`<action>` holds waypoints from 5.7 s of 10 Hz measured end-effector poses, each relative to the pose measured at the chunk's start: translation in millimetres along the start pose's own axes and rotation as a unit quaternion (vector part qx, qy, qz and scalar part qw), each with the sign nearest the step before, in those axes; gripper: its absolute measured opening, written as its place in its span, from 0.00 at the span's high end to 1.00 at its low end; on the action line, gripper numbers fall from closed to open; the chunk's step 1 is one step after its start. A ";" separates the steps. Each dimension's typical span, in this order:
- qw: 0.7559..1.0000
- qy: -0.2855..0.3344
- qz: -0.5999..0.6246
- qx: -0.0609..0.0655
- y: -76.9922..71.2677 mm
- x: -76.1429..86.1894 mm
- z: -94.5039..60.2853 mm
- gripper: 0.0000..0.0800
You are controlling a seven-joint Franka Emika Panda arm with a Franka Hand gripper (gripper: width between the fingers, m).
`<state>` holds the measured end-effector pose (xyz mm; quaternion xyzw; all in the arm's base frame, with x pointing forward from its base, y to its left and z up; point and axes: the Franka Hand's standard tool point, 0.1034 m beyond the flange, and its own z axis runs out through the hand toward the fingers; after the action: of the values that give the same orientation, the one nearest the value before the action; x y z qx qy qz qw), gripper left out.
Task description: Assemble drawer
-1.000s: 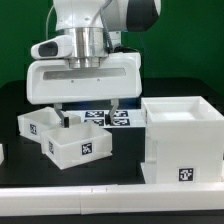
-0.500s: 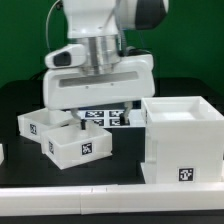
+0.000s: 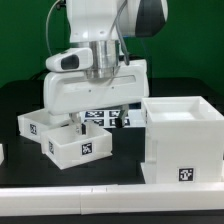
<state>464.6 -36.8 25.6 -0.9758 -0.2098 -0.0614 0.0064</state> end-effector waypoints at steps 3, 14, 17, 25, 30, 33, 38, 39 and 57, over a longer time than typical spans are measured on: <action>1.000 0.000 0.003 0.000 -0.9 0.3 0.2 0.19; 1.000 0.006 -0.009 -0.009 1.7 -6.6 15.7 0.95; 1.000 0.004 -0.020 -0.008 3.2 -5.4 14.6 0.95; 0.987 -0.011 -0.155 0.035 45.7 30.0 -2.5 0.95; 0.942 -0.014 -0.332 0.048 39.6 63.4 -1.6 0.95; 0.944 -0.016 -0.327 0.048 42.4 59.8 -0.5 0.95; 0.883 -0.027 -0.467 0.037 30.1 74.6 5.1 0.95; 0.883 -0.027 -0.466 0.037 31.2 73.8 5.3 0.95; 0.848 -0.025 -0.528 0.040 14.2 91.6 16.9 0.95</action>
Offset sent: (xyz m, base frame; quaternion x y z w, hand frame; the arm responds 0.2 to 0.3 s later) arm 0.0000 0.0000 0.0000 0.0000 0.0000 0.0000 1.0000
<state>555.2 -11.6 20.2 -0.7178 -0.6958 -0.0222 0.0068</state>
